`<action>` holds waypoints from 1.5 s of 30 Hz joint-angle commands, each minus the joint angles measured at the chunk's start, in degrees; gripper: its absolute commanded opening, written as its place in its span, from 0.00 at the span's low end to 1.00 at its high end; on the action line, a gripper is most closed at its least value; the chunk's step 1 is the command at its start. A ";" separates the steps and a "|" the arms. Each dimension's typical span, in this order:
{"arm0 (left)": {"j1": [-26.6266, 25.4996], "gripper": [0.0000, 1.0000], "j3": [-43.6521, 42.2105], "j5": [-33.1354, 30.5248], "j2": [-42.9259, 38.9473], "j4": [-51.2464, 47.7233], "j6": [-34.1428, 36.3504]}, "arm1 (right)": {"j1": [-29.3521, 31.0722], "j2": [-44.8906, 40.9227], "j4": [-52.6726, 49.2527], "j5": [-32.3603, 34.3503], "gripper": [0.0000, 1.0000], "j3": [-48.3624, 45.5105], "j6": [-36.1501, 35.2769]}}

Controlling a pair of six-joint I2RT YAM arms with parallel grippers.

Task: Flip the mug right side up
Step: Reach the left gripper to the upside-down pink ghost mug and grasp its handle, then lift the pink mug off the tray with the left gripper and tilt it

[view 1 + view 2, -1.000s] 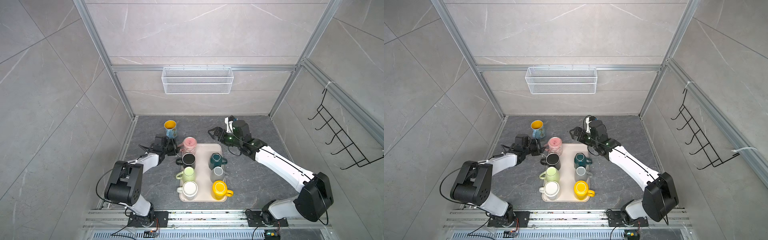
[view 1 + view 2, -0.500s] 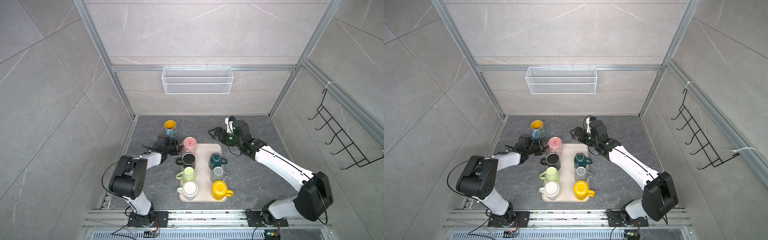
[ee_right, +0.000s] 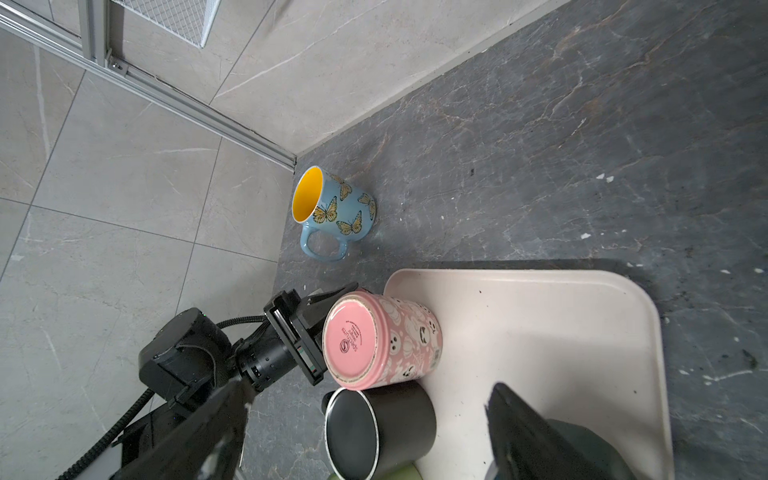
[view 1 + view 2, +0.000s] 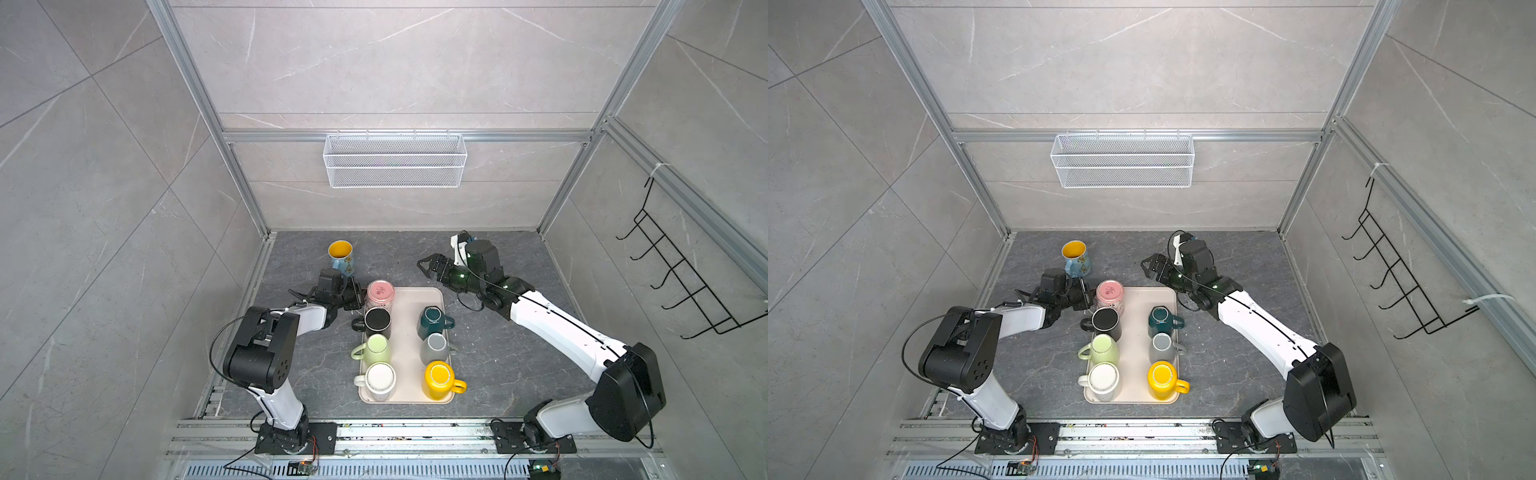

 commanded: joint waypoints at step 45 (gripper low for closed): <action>-5.17 0.00 22.86 13.50 -7.12 1.18 51.05 | -0.76 -1.86 -2.40 -0.74 0.89 -1.84 0.01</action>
